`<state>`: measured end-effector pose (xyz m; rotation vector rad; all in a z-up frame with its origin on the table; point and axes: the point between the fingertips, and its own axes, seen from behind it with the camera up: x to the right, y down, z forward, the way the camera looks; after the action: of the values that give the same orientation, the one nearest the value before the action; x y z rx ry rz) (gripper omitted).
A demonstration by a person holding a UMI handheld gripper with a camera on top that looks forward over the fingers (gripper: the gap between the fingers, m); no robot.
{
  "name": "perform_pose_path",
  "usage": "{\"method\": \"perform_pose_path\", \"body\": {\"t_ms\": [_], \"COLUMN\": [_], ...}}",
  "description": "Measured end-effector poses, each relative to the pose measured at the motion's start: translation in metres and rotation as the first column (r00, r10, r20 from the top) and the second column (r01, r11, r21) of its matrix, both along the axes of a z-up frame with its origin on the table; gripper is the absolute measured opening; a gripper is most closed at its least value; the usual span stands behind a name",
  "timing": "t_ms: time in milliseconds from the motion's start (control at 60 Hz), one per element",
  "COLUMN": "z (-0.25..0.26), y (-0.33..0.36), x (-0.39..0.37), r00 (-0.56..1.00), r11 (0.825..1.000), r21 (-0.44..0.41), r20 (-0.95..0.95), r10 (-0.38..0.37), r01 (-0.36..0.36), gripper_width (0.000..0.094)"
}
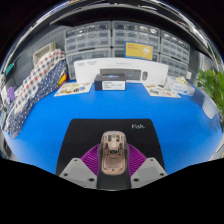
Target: Arrange mouse
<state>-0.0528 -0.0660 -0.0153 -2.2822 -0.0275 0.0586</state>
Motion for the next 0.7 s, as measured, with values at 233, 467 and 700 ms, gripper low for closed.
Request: {"method": "perform_pose_path", "body": {"t_ms": [233, 467, 700], "z": [0.002, 0.011, 0.118], "y": [0.002, -0.002, -0.035], "x": [0.001, -0.006, -0.003], "r00": [1.000, 0.998, 0.999], "r11": [0.999, 0.999, 0.993], "r21": [0.039, -0.006, 0.121], "r20": [-0.008, 0.042, 0.043], "r10": [-0.004, 0.039, 0.004], "r01": [0.004, -0.039, -0.009], "gripper_width": [0.0435, 0.0862, 0.0855]}}
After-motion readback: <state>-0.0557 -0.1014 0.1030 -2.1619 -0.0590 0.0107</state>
